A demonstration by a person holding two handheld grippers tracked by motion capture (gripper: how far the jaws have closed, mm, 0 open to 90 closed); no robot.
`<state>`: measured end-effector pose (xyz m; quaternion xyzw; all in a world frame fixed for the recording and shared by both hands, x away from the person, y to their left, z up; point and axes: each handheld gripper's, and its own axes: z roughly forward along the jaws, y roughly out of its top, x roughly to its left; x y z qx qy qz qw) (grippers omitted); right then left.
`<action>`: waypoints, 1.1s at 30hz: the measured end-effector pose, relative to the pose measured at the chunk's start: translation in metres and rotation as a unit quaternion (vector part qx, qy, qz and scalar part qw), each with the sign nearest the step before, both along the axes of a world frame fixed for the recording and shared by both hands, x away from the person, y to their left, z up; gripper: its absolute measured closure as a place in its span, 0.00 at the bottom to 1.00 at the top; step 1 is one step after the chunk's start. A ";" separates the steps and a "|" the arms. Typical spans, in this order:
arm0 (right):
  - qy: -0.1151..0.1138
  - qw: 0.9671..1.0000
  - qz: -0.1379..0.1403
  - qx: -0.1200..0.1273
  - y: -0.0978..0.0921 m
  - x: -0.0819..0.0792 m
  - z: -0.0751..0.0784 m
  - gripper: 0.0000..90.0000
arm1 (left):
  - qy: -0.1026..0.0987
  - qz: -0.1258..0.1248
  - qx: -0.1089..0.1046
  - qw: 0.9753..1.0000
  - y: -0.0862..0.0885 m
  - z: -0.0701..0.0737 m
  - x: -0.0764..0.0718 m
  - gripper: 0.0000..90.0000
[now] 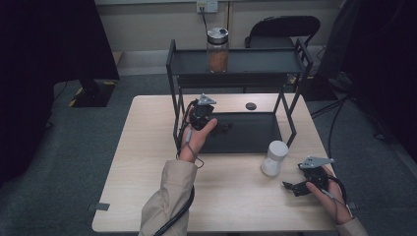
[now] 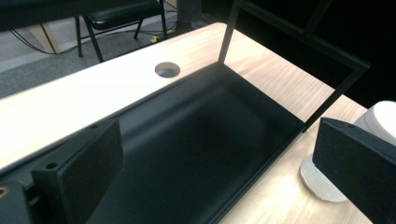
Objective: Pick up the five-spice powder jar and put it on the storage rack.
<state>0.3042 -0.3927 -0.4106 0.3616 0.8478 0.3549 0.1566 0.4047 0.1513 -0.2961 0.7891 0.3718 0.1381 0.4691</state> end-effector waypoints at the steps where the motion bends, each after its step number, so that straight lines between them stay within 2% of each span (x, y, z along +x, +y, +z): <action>1: 0.000 1.000 0.000 0.000 0.000 0.000 0.000 0.00 | 0.000 0.001 0.001 1.000 -0.001 -0.002 0.000 0.01; 3: 0.000 1.000 0.000 0.000 0.000 0.000 0.000 0.00 | 0.002 0.002 -0.003 1.000 -0.001 -0.008 0.000 0.01; 7: 0.000 1.000 0.000 0.000 0.000 0.000 0.000 0.00 | 0.008 0.003 0.003 1.000 -0.002 -0.016 0.000 0.01; 10: 0.000 1.000 0.000 0.000 0.000 0.000 0.000 0.00 | 0.016 0.003 -0.005 1.000 -0.001 -0.024 -0.001 0.01; 15: 0.000 1.000 0.000 0.000 0.000 0.000 0.000 0.00 | 0.022 0.003 0.003 1.000 -0.002 -0.035 -0.003 0.01; 33: 0.000 1.000 0.000 0.000 0.000 0.000 0.000 0.00 | 0.034 0.004 0.022 0.999 0.009 -0.058 -0.020 0.01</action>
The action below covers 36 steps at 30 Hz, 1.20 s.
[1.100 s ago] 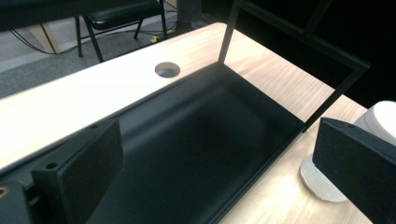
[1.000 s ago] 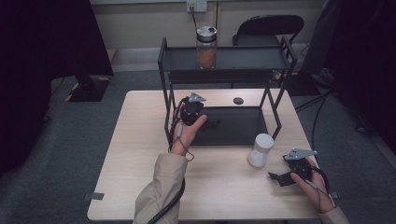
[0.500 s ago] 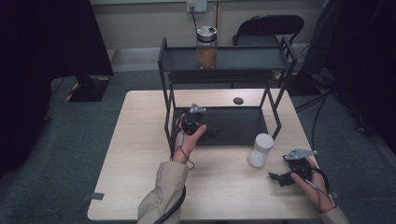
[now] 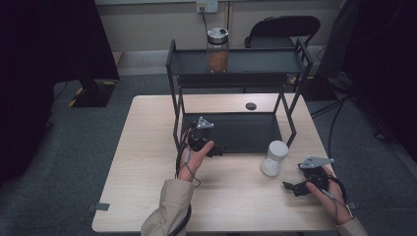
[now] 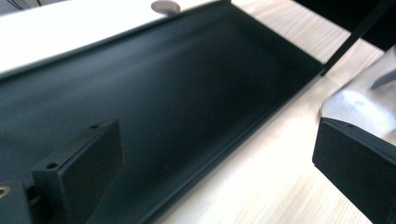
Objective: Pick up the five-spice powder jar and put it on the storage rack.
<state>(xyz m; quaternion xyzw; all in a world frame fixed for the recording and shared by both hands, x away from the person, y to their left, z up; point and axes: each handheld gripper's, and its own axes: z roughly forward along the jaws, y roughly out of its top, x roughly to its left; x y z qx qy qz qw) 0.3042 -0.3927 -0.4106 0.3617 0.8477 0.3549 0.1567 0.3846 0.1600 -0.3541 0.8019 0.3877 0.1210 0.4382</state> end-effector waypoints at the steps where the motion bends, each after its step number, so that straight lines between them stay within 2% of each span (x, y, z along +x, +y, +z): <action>1: 0.000 1.000 0.000 0.000 0.000 0.000 0.000 0.00 | 0.002 0.000 -0.001 1.000 0.001 -0.002 -0.001 0.02; 6: 0.000 1.000 0.000 0.000 0.000 0.000 0.000 0.00 | 0.006 0.009 -0.008 1.000 0.006 -0.010 -0.007 0.02; 9: 0.000 1.000 0.000 0.000 0.000 0.000 0.000 0.00 | 0.004 0.009 0.000 1.000 0.005 -0.011 -0.010 0.02; 20: 0.000 1.000 0.000 0.000 0.000 0.000 0.000 0.00 | -0.001 0.004 0.011 1.000 0.009 -0.019 -0.027 0.02; 24: 0.000 1.000 0.000 0.000 0.000 0.000 0.000 0.00 | -0.002 -0.002 0.031 1.000 0.008 -0.021 -0.034 0.02; 33: 0.000 1.000 0.000 0.000 0.000 0.000 0.000 0.00 | -0.002 -0.008 0.034 0.999 0.011 -0.028 -0.048 0.02; 36: 0.000 1.000 0.000 0.000 0.000 0.000 0.000 0.00 | -0.002 -0.008 0.044 0.999 0.011 -0.029 -0.053 0.02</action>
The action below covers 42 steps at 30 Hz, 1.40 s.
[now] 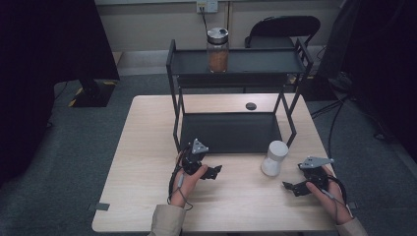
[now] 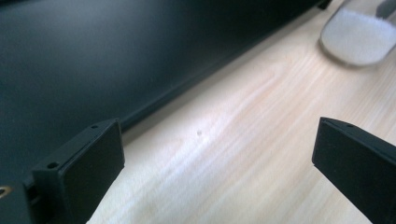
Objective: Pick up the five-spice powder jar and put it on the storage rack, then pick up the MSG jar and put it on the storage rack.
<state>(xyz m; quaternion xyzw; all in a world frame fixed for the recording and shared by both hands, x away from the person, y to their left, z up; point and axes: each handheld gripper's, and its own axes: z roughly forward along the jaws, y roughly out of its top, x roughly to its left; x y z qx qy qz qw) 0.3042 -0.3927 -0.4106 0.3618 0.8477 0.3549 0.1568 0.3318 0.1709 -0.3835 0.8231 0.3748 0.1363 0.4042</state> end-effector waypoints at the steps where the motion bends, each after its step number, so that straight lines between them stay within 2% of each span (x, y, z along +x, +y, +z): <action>1: 0.000 1.000 0.000 0.000 0.000 0.000 0.000 0.00 | 0.001 0.001 0.001 1.000 0.001 -0.001 -0.001 0.02; 12: 0.000 1.000 0.000 0.000 0.000 0.000 0.000 0.00 | 0.009 0.008 0.040 0.999 0.005 -0.012 -0.019 0.02; 17: 0.000 1.000 0.000 0.000 0.000 0.000 0.000 0.00 | 0.008 0.005 0.073 0.997 0.002 -0.012 -0.027 0.02; 22: 0.000 1.000 0.000 0.000 0.000 0.000 0.000 0.00 | 0.011 0.003 0.097 0.995 -0.001 -0.015 -0.031 0.02; 27: 0.000 1.000 0.000 0.000 0.000 0.000 0.000 0.00 | 0.004 0.010 0.089 0.996 0.002 -0.020 -0.036 0.00; 29: 0.000 1.000 0.000 0.000 0.000 0.000 0.000 0.00 | 0.014 0.014 0.061 0.998 0.009 -0.026 -0.036 0.00; 30: 0.000 1.000 0.000 0.000 0.000 0.000 0.000 0.00 | 0.007 0.012 0.055 0.998 0.012 -0.029 -0.038 0.00; 42: 0.001 1.000 0.000 0.000 0.000 0.000 0.000 0.00 | 0.005 0.019 0.052 0.998 0.012 -0.031 -0.041 0.00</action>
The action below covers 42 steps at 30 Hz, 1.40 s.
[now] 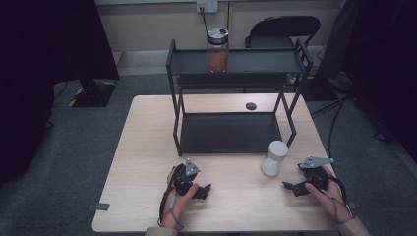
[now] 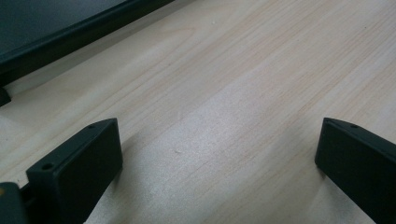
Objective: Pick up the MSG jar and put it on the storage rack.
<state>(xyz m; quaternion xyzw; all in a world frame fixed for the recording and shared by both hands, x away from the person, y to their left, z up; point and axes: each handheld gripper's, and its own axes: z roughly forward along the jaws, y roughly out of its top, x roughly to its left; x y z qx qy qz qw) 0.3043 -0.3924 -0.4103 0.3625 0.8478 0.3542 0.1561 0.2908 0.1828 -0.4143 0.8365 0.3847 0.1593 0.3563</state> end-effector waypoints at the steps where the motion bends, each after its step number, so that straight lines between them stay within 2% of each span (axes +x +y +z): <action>1: -0.001 1.000 0.001 0.000 0.000 0.000 0.000 0.00 | 0.000 0.000 0.000 1.000 0.000 0.000 0.000 0.00; 7: 0.010 1.000 0.006 -0.010 0.002 0.005 0.005 0.00 | 0.000 0.000 0.000 1.000 0.000 0.000 0.000 0.00; 11: 0.018 0.999 0.022 -0.019 0.004 0.012 0.010 0.02 | 0.000 0.000 0.000 1.000 0.000 0.000 0.000 0.00; 18: 0.015 0.999 0.030 -0.010 0.006 0.016 0.017 0.02 | 0.000 0.000 0.000 1.000 0.000 0.000 0.000 0.00; 25: 0.005 0.999 0.046 0.014 0.009 0.022 0.025 0.02 | 0.000 0.000 0.000 1.000 0.000 0.000 0.000 0.00; 34: -0.014 0.997 0.053 0.052 0.015 0.026 0.033 0.01 | 0.000 0.000 0.000 1.000 0.000 0.000 0.000 0.00; 37: -0.021 0.995 0.054 0.077 0.014 0.029 0.031 0.05 | 0.000 0.000 0.000 1.000 0.000 0.000 0.000 0.00; 39: -0.028 0.994 0.051 0.096 0.013 0.030 0.028 0.12 | 0.000 0.000 0.000 1.000 0.000 0.000 0.000 0.00; 42: -0.041 0.992 0.050 0.106 0.014 0.031 0.026 0.16 | 0.000 0.000 0.000 1.000 0.000 0.000 0.000 0.00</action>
